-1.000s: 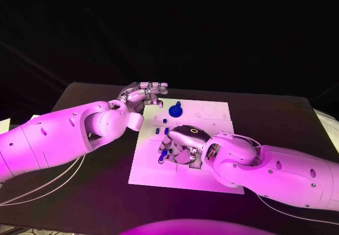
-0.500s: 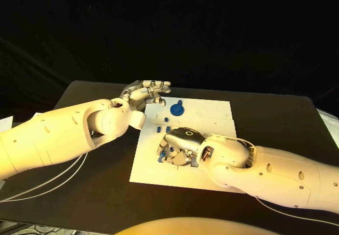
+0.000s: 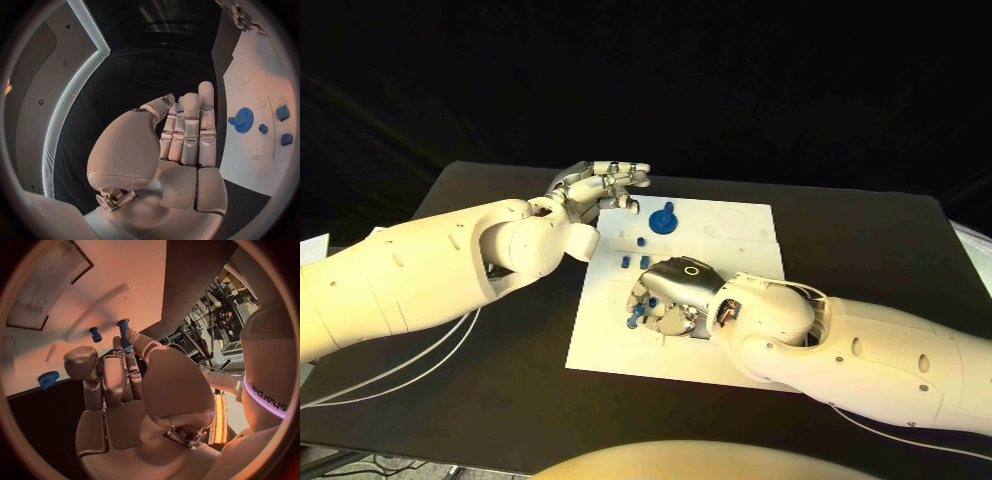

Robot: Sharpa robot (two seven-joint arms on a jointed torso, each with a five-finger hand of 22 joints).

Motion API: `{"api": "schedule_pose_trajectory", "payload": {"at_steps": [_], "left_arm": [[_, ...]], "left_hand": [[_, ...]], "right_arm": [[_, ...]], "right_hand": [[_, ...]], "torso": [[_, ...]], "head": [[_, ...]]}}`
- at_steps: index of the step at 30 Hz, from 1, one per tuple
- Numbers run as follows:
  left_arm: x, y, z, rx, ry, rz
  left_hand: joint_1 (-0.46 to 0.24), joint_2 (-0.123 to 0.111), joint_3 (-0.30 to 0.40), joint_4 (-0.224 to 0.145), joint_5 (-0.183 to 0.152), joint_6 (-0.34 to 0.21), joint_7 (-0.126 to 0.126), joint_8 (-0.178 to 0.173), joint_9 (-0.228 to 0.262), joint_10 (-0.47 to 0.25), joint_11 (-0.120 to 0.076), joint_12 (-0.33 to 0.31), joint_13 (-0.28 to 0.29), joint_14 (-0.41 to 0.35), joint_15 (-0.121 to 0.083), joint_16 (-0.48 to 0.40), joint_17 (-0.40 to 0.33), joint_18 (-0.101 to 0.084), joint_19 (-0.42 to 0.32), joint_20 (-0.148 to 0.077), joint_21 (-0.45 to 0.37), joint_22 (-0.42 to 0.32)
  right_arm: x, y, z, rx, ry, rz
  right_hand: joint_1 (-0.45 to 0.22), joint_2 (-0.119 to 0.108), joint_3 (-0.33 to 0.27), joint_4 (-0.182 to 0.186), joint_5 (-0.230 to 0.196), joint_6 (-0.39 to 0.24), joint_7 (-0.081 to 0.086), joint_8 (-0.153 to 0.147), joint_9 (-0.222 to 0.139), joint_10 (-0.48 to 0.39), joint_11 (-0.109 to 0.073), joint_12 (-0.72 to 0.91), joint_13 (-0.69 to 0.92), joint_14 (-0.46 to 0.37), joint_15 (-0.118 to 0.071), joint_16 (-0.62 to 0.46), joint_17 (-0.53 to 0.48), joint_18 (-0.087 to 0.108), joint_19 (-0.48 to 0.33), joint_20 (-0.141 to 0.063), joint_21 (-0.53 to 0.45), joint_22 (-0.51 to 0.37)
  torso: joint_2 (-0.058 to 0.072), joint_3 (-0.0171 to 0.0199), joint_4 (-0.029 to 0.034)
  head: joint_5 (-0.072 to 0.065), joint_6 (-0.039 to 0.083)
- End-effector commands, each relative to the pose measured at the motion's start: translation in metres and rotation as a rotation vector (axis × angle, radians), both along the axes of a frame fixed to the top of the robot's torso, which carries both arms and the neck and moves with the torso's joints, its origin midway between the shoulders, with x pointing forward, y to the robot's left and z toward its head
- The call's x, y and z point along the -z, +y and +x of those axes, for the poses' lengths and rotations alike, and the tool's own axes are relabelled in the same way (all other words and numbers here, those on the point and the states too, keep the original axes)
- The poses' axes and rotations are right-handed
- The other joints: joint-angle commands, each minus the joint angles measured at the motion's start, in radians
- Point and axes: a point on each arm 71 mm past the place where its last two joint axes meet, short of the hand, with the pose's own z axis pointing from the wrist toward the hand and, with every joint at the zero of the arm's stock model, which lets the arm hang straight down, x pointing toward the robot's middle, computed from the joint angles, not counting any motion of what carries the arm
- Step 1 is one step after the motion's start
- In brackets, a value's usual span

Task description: Assemble the parts on the task board

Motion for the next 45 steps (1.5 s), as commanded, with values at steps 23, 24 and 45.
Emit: {"api": "schedule_pose_trajectory", "payload": {"at_steps": [23, 24, 45], "left_arm": [[-0.001, -0.002, -0.001, 0.026, -0.005, -0.008], [-0.001, -0.002, -0.001, 0.027, -0.005, -0.008], [0.000, -0.001, 0.000, 0.028, 0.003, -0.003]], "left_hand": [[0.005, 0.001, 0.001, -0.005, 0.002, -0.008, 0.001, 0.004, -0.001, -0.008, -0.001, 0.004, 0.001, -0.006, -0.001, 0.006, -0.001, 0.010, 0.004, 0.005, -0.005, -0.001], [0.005, 0.001, 0.000, -0.006, 0.002, -0.009, 0.001, 0.004, -0.001, -0.009, 0.000, 0.005, 0.001, -0.006, -0.001, 0.007, -0.001, 0.010, 0.004, 0.005, -0.005, -0.001], [0.005, 0.001, 0.000, -0.006, 0.002, -0.009, 0.001, 0.005, -0.001, -0.010, 0.000, 0.006, 0.002, -0.007, -0.001, 0.007, -0.002, 0.010, 0.004, 0.005, -0.005, -0.001]], "right_arm": [[0.008, 0.006, 0.002, -0.006, 0.021, -0.093], [0.008, 0.007, 0.002, -0.008, 0.019, -0.095], [-0.001, 0.011, 0.001, -0.011, -0.041, 0.021]], "right_hand": [[0.004, 0.005, 0.007, 0.001, -0.001, 0.005, 0.006, 0.008, 0.004, 0.009, -0.003, 0.000, 0.002, 0.031, -0.001, 0.002, -0.002, -0.002, -0.006, 0.001, 0.005, -0.003], [0.004, 0.005, 0.007, 0.001, -0.001, 0.005, 0.006, 0.008, 0.004, 0.009, -0.003, 0.000, 0.002, 0.031, -0.001, 0.002, -0.002, -0.002, -0.006, 0.001, 0.005, -0.003], [-0.073, -0.118, -0.143, 0.001, 0.097, -0.236, 0.029, -0.044, -0.040, -0.272, 0.054, -0.065, 0.002, -0.015, 0.046, -0.057, -0.090, 0.021, -0.085, 0.041, -0.088, -0.147]], "torso": [[-0.002, -0.0027, 0.0006], [-0.001, -0.0028, 0.0009], [-0.001, -0.0002, -0.0010]], "head": [[-0.001, -0.005], [-0.001, -0.005], [0.000, -0.006]]}}
